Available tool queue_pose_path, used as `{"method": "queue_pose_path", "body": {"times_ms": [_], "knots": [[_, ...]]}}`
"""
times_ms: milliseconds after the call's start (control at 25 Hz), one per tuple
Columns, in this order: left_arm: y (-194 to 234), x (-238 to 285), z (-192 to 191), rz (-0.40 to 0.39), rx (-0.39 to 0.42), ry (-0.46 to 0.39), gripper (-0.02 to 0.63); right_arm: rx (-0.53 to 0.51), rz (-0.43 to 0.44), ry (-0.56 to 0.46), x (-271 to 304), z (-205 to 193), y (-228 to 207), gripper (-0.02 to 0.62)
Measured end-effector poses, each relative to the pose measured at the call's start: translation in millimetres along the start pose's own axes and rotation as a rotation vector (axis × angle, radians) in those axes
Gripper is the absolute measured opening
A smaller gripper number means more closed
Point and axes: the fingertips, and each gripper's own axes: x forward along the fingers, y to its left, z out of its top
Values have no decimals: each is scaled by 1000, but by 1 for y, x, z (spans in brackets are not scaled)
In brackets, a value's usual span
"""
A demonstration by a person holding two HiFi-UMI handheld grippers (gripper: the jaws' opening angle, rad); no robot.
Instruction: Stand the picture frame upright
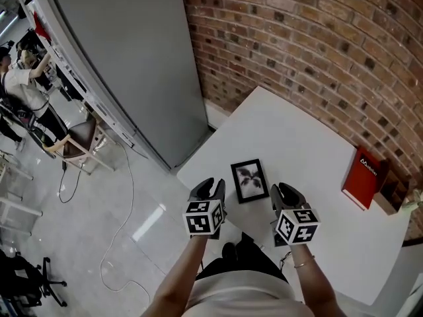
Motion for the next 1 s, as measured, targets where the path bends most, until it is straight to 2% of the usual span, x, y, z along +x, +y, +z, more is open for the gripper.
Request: {"method": "queue_pose_path", "body": {"times_ms": [480, 1000], "knots": [[-14, 58, -19, 27, 8, 109, 121, 18, 45, 49, 27, -8, -16, 71], [-19, 89, -48, 47, -36, 239, 136, 45, 76, 87, 40, -15, -20, 71]]}}
